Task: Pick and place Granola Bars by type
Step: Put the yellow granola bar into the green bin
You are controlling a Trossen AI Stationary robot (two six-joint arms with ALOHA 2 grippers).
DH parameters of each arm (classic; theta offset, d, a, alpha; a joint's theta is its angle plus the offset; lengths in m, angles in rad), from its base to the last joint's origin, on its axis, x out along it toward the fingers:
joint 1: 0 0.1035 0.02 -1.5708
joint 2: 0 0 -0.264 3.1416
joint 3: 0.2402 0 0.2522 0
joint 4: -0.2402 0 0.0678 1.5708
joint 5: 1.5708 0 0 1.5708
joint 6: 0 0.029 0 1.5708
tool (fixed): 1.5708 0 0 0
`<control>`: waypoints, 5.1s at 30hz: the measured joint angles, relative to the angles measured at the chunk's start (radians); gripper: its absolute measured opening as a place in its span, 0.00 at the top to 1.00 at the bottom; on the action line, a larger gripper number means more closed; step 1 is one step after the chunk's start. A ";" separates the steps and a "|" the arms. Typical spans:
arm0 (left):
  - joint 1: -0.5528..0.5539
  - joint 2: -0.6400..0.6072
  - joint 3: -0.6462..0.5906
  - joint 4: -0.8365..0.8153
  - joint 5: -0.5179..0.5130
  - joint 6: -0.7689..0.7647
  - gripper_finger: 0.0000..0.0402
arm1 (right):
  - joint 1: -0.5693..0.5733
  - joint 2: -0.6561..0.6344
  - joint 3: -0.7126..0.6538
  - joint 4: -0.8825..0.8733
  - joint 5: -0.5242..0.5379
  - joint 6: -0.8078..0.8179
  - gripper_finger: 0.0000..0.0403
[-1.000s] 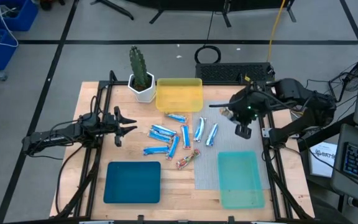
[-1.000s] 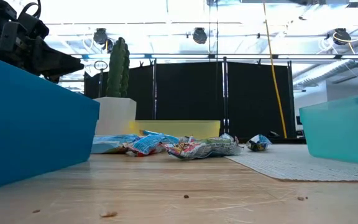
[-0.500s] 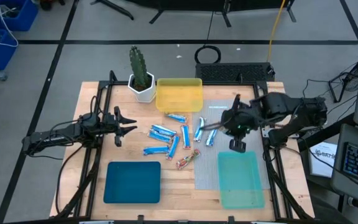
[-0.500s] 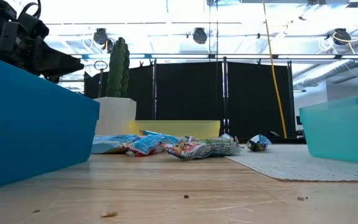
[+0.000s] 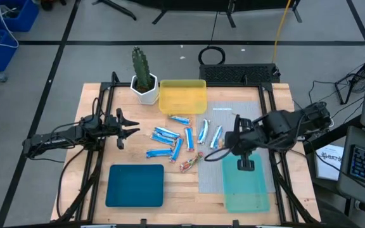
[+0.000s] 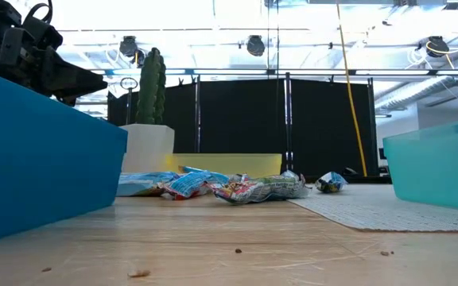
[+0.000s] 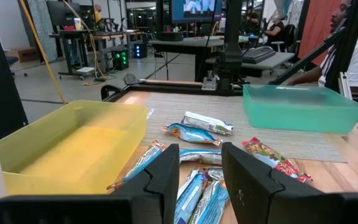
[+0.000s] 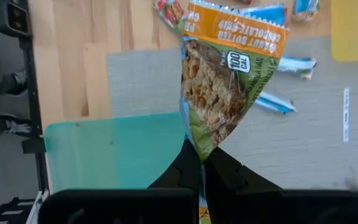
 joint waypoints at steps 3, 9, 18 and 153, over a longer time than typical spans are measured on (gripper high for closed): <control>0.000 0.000 0.000 0.000 0.000 0.000 0.69 | 0.028 -0.001 -0.043 0.000 -0.004 0.010 1.00; 0.000 0.000 0.000 0.000 0.000 0.000 0.69 | 0.074 -0.009 -0.131 -0.001 -0.007 0.031 1.00; 0.000 0.000 0.000 0.000 0.000 0.000 0.69 | 0.089 -0.040 -0.293 0.003 -0.006 0.081 1.00; 0.000 0.000 0.000 0.000 0.000 0.000 0.69 | 0.133 -0.121 -0.855 0.539 -0.263 0.017 0.55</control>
